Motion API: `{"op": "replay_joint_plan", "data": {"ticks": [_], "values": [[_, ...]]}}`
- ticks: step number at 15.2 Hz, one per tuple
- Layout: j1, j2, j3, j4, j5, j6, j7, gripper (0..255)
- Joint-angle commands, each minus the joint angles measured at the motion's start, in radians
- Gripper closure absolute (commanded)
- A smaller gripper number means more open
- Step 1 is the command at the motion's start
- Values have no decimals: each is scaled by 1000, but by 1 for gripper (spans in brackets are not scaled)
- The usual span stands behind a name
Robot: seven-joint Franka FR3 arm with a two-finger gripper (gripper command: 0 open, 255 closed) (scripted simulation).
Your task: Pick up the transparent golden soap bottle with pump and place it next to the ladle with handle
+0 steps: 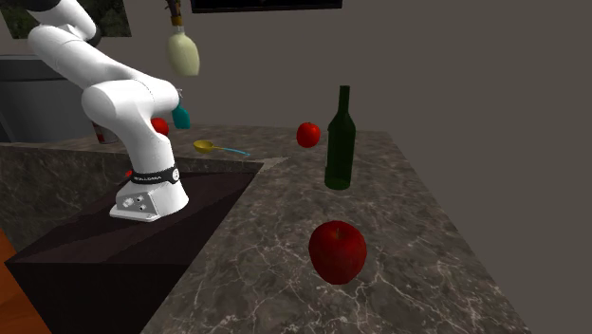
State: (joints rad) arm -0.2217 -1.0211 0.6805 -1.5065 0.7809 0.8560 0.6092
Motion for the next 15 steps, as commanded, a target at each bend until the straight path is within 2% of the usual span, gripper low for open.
{"op": "replay_joint_plan", "data": {"ticks": [1,5,8,10,12,15], "values": [[-32,24,49,77,49,-6,70,255],[-111,74,156,241,138,-10,210,255],[-198,121,258,399,205,-13,328,255],[-283,158,344,534,254,-19,418,255],[-405,198,453,708,314,-32,524,255],[-319,141,396,568,291,6,465,255]]}}
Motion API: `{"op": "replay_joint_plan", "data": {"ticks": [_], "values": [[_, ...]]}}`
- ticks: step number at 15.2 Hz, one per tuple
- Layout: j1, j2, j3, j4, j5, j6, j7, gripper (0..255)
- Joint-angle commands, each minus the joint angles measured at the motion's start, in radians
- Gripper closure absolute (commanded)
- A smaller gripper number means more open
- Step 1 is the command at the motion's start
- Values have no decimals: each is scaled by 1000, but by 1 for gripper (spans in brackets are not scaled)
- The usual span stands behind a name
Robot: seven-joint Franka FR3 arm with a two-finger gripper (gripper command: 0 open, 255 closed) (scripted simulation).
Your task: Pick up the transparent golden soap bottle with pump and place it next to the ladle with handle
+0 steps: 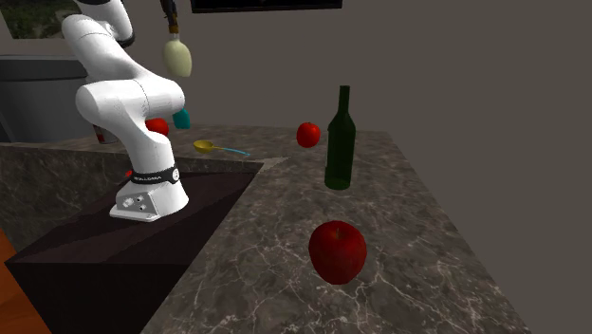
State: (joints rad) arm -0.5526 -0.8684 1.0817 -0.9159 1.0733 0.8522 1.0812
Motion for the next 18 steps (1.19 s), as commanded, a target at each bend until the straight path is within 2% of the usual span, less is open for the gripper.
{"op": "replay_joint_plan", "data": {"ticks": [1,8,18], "values": [[34,-28,-18,-62,-6,21,-23,255],[142,-131,-70,-279,-21,92,-102,255],[237,-252,-86,-505,-12,175,-171,255]]}}
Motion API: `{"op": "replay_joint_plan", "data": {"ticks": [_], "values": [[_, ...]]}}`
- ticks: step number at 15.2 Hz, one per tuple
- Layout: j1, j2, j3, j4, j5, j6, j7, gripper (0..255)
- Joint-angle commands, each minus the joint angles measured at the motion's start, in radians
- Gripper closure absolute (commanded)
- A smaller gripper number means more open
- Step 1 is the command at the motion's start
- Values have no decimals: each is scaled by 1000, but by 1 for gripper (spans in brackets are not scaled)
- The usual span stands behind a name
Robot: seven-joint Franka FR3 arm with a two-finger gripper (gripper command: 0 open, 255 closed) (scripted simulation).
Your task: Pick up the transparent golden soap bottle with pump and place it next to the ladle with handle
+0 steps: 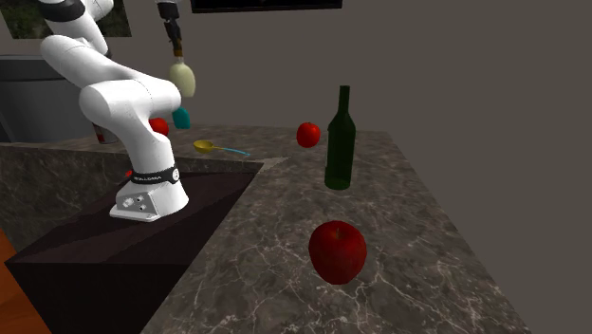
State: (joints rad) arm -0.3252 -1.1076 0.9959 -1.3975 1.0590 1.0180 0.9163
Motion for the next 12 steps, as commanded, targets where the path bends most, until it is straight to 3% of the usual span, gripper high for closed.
{"op": "replay_joint_plan", "data": {"ticks": [1,12], "values": [[17,-24,0,-43,5,17,-11,255],[88,-134,25,-229,40,98,-56,255]]}}
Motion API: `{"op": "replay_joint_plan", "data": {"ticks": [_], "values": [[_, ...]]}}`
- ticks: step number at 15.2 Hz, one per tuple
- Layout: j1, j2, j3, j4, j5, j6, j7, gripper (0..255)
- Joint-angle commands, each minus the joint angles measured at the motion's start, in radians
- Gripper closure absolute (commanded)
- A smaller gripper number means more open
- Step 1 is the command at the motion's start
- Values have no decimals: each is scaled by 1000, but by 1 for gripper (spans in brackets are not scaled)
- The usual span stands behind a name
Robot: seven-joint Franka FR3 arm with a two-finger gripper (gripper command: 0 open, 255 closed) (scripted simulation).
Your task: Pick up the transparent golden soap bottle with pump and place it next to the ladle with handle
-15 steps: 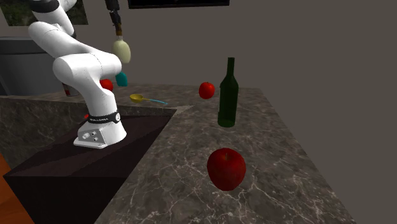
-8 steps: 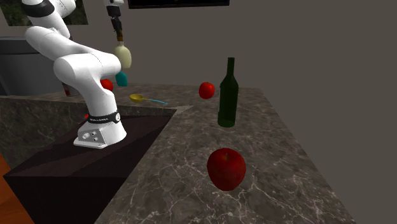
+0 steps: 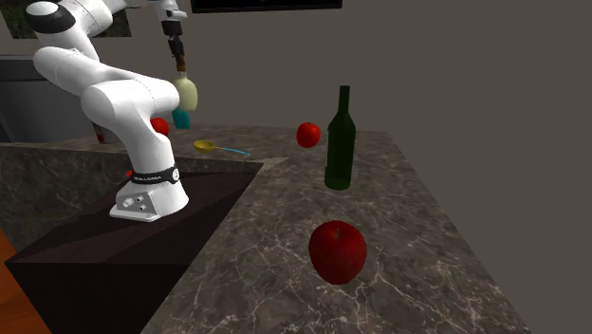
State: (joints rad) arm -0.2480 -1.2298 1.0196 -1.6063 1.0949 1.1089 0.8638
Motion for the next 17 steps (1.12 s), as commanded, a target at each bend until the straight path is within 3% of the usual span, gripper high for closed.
{"op": "replay_joint_plan", "data": {"ticks": [1,17], "values": [[16,-21,5,-35,8,14,-6,255],[93,-152,84,-238,89,121,-41,255]]}}
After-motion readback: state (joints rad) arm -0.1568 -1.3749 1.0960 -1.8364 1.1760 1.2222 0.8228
